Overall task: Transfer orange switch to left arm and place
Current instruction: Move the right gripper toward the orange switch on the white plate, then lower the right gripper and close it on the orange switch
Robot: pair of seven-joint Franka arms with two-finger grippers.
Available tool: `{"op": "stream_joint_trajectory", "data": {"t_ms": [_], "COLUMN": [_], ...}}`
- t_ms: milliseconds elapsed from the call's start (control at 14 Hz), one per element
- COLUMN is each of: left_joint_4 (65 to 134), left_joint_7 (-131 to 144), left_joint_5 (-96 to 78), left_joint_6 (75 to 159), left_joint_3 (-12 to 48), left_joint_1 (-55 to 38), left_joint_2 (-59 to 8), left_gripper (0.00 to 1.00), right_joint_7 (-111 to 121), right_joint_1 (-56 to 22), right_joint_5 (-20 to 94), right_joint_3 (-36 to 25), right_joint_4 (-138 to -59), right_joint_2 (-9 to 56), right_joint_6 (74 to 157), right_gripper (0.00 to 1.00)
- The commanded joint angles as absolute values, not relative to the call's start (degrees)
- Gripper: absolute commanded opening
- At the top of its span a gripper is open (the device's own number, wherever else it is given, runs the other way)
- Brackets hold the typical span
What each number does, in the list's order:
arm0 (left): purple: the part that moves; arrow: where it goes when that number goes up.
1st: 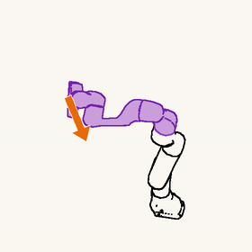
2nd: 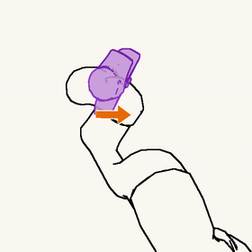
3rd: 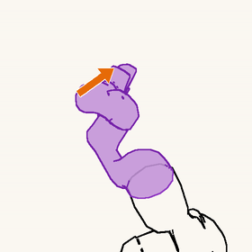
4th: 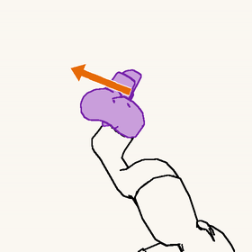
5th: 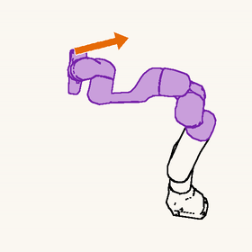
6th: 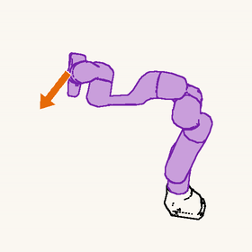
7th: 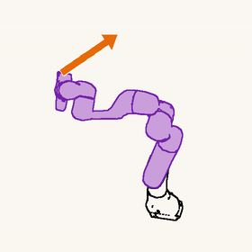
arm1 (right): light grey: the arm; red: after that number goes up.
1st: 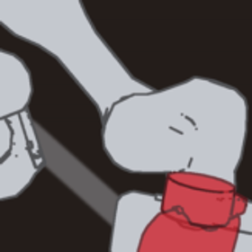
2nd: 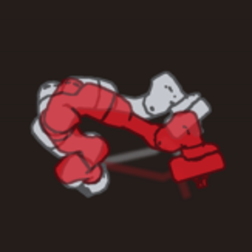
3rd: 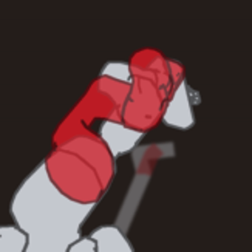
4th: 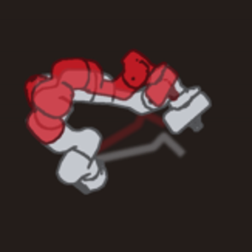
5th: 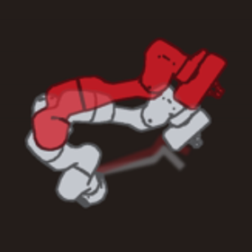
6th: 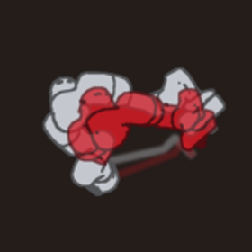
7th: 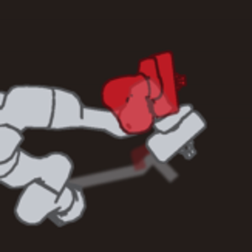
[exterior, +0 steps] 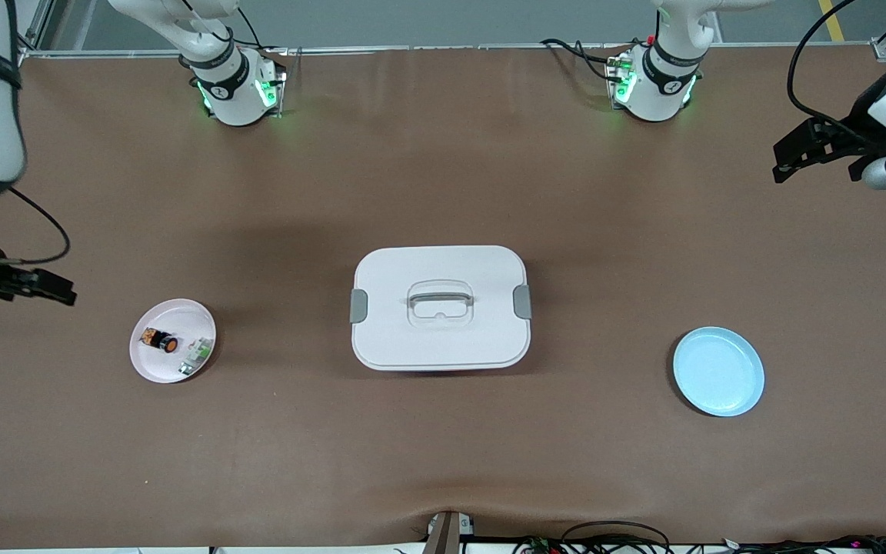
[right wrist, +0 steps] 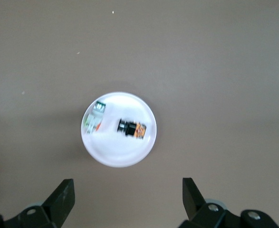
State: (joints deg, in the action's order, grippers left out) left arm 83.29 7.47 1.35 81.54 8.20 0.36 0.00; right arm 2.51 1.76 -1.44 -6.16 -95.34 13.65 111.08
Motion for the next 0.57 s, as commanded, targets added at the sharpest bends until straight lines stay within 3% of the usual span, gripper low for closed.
{"op": "stream_joint_trajectory", "data": {"t_ms": [0,501], "left_joint_4": [85.3,87.1], "left_joint_7": [6.7,6.6], "left_joint_5": [1.7,1.8], "left_joint_6": [82.9,86.3], "left_joint_3": [8.5,8.6], "left_joint_1": [0.9,0.6], "left_joint_2": [1.1,0.5], "left_gripper": [1.0,1.0], "right_joint_7": [1.4,0.7], "right_joint_1": [2.4,3.7], "right_joint_5": [-1.3,4.8], "right_joint_3": [-6.1,-6.2], "right_joint_4": [-100.7,-100.6], "right_joint_2": [15.1,28.5], "right_joint_6": [117.9,128.0], "right_gripper": [1.0,1.0]}}
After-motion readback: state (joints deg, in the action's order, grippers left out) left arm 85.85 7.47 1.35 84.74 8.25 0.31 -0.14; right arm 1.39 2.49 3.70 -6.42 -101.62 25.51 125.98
